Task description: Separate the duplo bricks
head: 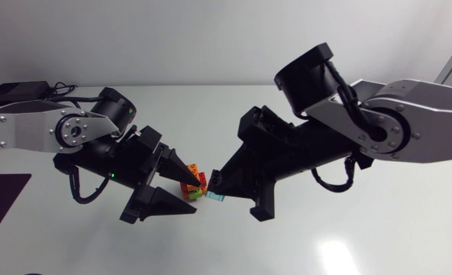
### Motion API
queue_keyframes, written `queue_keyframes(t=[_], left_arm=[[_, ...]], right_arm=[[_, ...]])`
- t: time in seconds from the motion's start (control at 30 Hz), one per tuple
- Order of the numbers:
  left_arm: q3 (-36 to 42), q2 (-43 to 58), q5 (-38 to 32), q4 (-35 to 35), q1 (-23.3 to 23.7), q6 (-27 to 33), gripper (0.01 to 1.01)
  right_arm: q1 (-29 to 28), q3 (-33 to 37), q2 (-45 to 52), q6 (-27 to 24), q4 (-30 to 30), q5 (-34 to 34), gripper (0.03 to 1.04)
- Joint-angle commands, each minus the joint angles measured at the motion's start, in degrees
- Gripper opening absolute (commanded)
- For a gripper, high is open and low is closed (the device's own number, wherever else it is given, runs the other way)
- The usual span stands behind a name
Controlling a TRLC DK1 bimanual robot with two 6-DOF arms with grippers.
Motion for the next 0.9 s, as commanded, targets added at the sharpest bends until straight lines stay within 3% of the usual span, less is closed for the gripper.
queue_keyframes(t=[0.0, 0.27, 0.33, 0.47, 0.57, 0.73, 0.87], left_arm=[[2.05, 1.83, 1.79, -0.61, -0.33, 1.05, 0.751], [3.28, 3.68, 2.66, -0.61, 0.02, 1.84, 0.748], [3.54, 3.68, 3.19, -0.61, 0.02, 1.84, 0.687], [3.54, 3.68, 3.72, -1.13, 0.02, 2.28, 0.659], [3.54, 3.68, 4.16, -2.19, 0.11, 3.42, 0.577], [3.45, 3.68, 4.95, -3.42, 0.11, 4.83, 0.325], [3.37, 3.41, 5.56, -3.59, 0.02, 5.18, 0.267]], right_arm=[[0.92, 2.28, 1.57, 1.36, 0.78, -0.4, 0.23], [2.76, 3.24, 4.03, 2.23, 1.66, -0.76, 0.23], [3.11, 3.15, 4.56, 2.23, 1.66, -0.67, 0.23], [3.03, 2.8, 4.65, 2.32, 1.66, -0.67, 0.23], [3.03, 2.72, 4.65, 2.41, 1.66, -0.76, 0.23], [3.11, 3.15, 4.91, 2.59, 1.66, -0.67, 0.23], [3.11, 3.07, 5.35, 2.59, 1.66, -0.67, 0.23]])
